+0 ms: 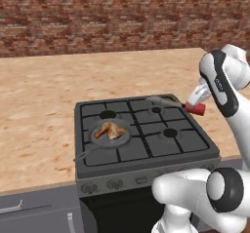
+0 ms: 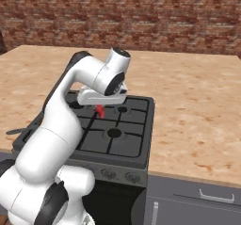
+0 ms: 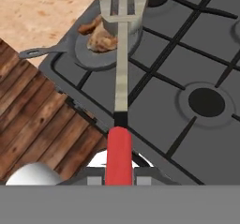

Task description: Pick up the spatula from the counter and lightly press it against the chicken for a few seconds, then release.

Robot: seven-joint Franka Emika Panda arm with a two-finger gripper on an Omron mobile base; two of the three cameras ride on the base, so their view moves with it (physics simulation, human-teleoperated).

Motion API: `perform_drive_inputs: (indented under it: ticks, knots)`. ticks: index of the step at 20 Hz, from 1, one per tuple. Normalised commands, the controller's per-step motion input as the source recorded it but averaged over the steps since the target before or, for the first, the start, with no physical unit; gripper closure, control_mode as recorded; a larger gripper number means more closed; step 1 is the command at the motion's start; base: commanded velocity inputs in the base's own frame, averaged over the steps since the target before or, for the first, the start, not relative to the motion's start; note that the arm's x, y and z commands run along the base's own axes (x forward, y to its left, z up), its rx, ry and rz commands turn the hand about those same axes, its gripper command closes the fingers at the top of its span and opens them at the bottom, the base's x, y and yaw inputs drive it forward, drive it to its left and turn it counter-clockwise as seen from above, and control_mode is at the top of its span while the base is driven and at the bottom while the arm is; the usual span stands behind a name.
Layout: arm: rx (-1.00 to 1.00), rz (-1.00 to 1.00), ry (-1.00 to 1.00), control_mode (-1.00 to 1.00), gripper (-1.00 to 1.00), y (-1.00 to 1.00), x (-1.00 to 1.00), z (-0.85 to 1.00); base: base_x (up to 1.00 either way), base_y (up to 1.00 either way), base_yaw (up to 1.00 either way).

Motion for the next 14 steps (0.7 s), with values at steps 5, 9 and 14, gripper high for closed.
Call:
perform_drive_inputs:
  ticks: [5, 9, 14]
  knots:
    - [-0.03, 0.00, 0.03, -1.00, 1.00, 0.37, -0.11, 0.00, 0.00, 0.00, 0.00]
    - [-0.06, 0.00, 0.11, -1.00, 1.00, 0.24, 0.00, 0.00, 0.00, 0.00, 0.00]
    - [-0.06, 0.00, 0.10, -1.00, 1.00, 0.15, 0.00, 0.00, 0.00, 0.00, 0.00]
